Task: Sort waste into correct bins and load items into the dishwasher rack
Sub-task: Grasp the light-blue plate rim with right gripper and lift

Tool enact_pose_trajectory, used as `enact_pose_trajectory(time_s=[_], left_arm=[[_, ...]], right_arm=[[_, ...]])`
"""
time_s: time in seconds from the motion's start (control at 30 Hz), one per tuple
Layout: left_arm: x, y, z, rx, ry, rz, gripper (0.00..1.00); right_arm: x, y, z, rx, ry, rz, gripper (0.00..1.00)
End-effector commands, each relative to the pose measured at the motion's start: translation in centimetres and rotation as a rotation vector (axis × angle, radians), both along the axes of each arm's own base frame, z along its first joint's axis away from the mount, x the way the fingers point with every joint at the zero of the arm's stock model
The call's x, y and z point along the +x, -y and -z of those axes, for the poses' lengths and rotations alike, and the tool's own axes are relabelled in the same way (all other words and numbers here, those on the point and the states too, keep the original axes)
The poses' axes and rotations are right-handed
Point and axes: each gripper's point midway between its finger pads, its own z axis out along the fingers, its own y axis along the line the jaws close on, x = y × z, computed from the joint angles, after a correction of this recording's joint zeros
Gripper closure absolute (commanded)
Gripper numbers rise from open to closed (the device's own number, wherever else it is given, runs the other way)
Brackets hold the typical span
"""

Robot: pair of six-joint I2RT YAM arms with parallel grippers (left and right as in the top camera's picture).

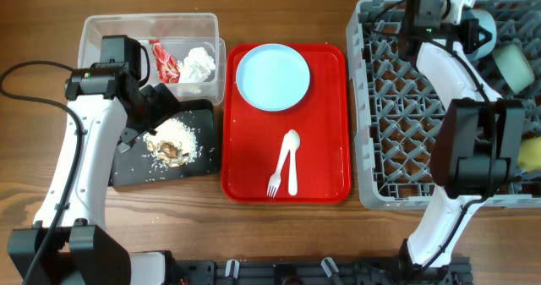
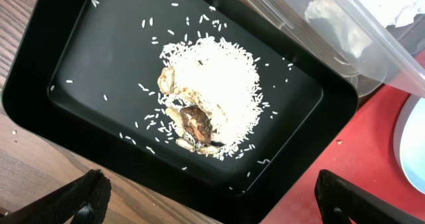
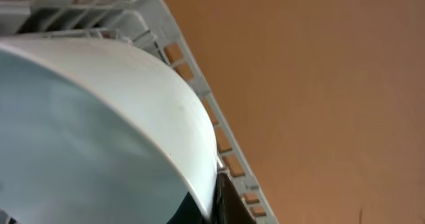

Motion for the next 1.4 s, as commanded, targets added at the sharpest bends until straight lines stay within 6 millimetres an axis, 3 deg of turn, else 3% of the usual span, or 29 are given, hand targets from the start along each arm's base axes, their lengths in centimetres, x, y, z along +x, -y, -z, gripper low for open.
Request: enact_pose_trajectory(time_s=[0.0, 0.07, 0.17, 0.27, 0.33, 0.4, 0.47, 0.5, 0.57, 0.6, 0.67, 0.77, 0.83, 0.97, 1.1, 1.13, 1.23, 1.3, 1.37], left_arm=[[0.0, -0.3, -0.5, 0.005, 0.019, -0.016, 0.0], [0.0, -0.3, -0.5, 0.005, 0.019, -0.016, 0.0], [0.0, -0.3, -0.5, 0.005, 0.019, -0.016, 0.0], [0.0, -0.3, -0.5, 0.005, 0.017, -0.016, 0.0], [-0.2, -0.2, -0.4, 0.003, 0.012, -0.016, 0.0], [-0.2, -0.2, -0.4, 0.001, 0.012, -0.015, 0.0], [-0.2, -0.2, -0.4, 0.001, 0.012, -0.015, 0.0], [-0.2, -0.2, -0.4, 0.001, 0.012, -0.015, 0.0], [-0.2, -0.2, -0.4, 0.001, 0.012, -0.015, 0.0], [-0.2, -0.2, -0.4, 0.001, 0.012, -0.015, 0.0], [-0.2, -0.2, -0.4, 0.001, 0.012, -0.015, 0.0], [-0.1, -0.2, -0.5, 0.001, 0.015, -0.015, 0.0], [-0.1, -0.2, -0.5, 0.001, 0.015, -0.015, 0.0], [-0.1, -0.2, -0.5, 0.001, 0.015, -0.015, 0.0], [-0.1, -0.2, -0.5, 0.001, 0.015, -0.015, 0.0], [-0.1, -0.2, -0.5, 0.001, 0.015, -0.015, 0.0], [-0.1, -0.2, -0.5, 0.001, 0.015, -0.015, 0.0], [-0.1, -0.2, -0.5, 0.001, 0.015, -0.015, 0.0], [-0.1, -0.2, -0.5, 0.001, 0.015, -0.015, 0.0]], right_arm=[[0.5, -1.4, 4.4, 0.158, -0.047, -0.081, 0.96], [-0.1, -3.3, 6.6, 0.265, -0.166, -0.15, 0.68], [-0.9, -5.1, 7.2, 0.354, -0.198, -0.186, 0.52], [-1.2, -7.2, 5.3, 0.496, -0.158, -0.263, 0.43], [-1.4, -9.2, 2.5, 0.616, -0.093, -0.358, 0.32], [-1.4, -14.7, -1.2, 0.852, -0.002, -0.581, 0.26], [-2.3, -23.4, -4.0, 1.198, 0.036, -0.876, 0.26], [-2.9, -26.1, -4.6, 1.319, 0.044, -0.925, 0.26], [-3.8, -30.4, -3.5, 1.437, 0.008, -0.911, 0.27], [-3.8, -32.0, -1.9, 1.433, -0.037, -0.893, 0.28], [-3.7, -33.0, 1.5, 1.395, -0.064, -0.763, 0.28], [-3.8, -34.6, 8.8, 1.349, -0.134, -0.57, 0.37], [-4.0, -35.2, 12.5, 1.366, -0.145, -0.459, 0.41], [-4.3, -35.6, 16.9, 1.393, -0.15, -0.331, 0.59], [-4.2, -35.6, 17.6, 1.399, -0.131, -0.299, 0.83], [-4.2, -35.6, 17.6, 1.399, -0.131, -0.299, 0.95], [-4.0, -35.5, 17.1, 1.399, -0.123, -0.309, 0.96], [-2.5, -34.9, 14.1, 1.395, -0.085, -0.39, 0.96], [-0.8, -33.7, 8.8, 1.35, -0.036, -0.554, 0.96]])
